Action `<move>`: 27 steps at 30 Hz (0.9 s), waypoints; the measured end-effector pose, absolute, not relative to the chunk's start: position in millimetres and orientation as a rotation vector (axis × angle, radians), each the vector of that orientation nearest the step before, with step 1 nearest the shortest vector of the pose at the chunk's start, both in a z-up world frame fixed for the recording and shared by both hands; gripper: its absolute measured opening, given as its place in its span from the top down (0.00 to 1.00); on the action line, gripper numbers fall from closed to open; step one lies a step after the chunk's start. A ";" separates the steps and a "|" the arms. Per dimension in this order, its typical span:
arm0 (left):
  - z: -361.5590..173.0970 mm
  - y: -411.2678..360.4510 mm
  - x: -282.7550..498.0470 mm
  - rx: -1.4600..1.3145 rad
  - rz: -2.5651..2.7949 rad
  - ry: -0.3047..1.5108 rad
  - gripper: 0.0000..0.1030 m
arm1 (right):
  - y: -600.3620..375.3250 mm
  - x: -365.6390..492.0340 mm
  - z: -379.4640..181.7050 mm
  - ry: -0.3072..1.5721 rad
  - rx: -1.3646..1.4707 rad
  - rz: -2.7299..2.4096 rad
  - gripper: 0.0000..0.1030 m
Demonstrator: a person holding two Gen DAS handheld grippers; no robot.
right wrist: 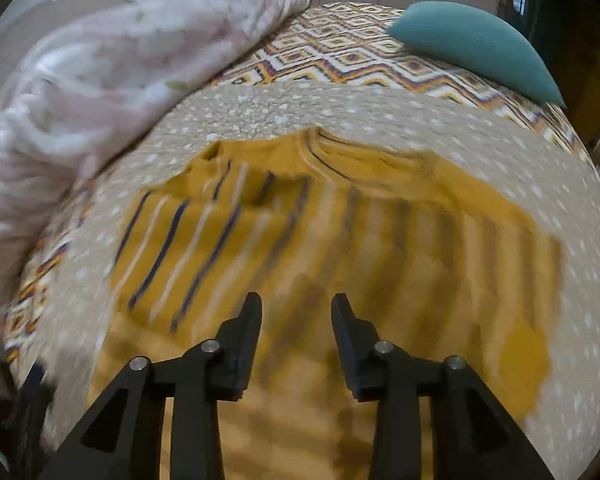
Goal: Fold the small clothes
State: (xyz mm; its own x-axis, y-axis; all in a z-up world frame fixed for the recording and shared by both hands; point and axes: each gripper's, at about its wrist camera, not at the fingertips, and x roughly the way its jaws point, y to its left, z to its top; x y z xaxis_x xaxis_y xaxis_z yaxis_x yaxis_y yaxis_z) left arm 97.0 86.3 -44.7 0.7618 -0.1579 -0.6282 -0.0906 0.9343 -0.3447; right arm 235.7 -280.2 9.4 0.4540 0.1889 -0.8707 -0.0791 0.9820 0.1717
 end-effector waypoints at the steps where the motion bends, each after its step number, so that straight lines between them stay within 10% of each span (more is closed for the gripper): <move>1: -42.9 88.3 95.1 -0.377 -0.036 0.705 0.18 | -300.1 213.7 18.2 1.080 0.123 0.150 0.62; 8: -31.0 114.2 61.9 -0.518 -0.068 0.769 0.18 | -425.1 75.0 65.6 0.997 -0.172 -0.311 0.53; 27: -67.8 34.4 33.7 -0.428 -0.397 1.015 0.28 | -372.8 -29.5 -70.6 0.926 0.718 0.363 0.49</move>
